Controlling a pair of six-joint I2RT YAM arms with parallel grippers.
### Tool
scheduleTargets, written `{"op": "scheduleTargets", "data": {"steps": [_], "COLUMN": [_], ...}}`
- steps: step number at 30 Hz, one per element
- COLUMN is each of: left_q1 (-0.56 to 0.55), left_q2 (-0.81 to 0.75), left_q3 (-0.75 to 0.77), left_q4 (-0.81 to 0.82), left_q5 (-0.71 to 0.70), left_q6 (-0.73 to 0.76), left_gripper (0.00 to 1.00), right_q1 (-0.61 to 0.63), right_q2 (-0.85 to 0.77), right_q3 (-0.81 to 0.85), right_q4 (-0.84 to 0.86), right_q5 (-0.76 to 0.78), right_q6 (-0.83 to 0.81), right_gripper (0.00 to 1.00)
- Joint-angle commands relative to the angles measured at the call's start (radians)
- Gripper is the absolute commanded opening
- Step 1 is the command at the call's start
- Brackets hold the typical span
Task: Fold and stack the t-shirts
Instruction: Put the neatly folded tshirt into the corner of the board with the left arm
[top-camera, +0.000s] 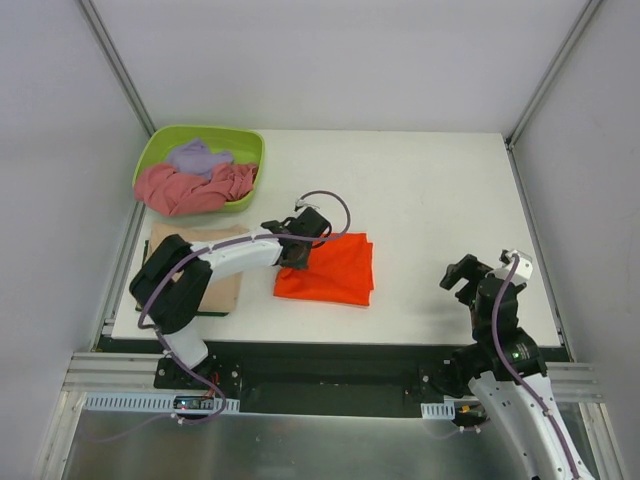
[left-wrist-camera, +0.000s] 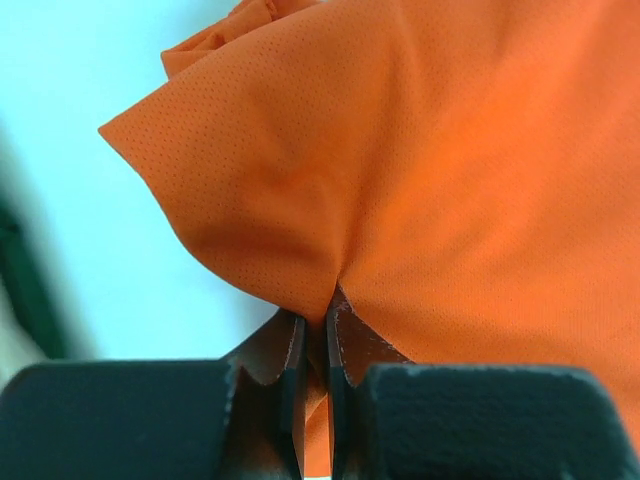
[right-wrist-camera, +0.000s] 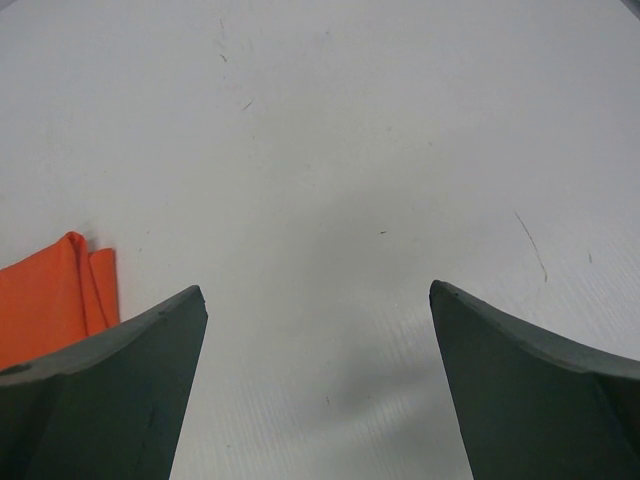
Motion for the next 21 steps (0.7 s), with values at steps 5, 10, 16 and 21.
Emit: {"op": "scheduleTargets", "data": {"steps": [5,10,16,21], "left_q1": [0.001,-0.002,0.000,0.000], "left_q2": [-0.348,-0.435,-0.496,-0.577], "left_q3": [-0.130,-0.131,-0.114,-0.132], "left_q4": [-0.103,-0.221,-0.293,-0.298], "left_q5": [-0.192,-0.363,-0.525,-0.557], "left_q6": [0.328,0.390,0.459,0.548], "left_gripper": [0.00,0.00,0.00,0.00], "right_q1": [-0.001,-0.001,-0.001,-0.002], "right_q2": [0.025,0.097,0.177,0.200], "right_q3": [0.046,0.012,-0.025,-0.063], "right_q4": [-0.031,-0.002,0.049,0.064], "right_q5": [-0.053,-0.073,-0.130,-0.099], "right_q6": [0.043,0.060,0.039,0.042], "right_gripper": [0.96,0.96,0.96,0.96]}}
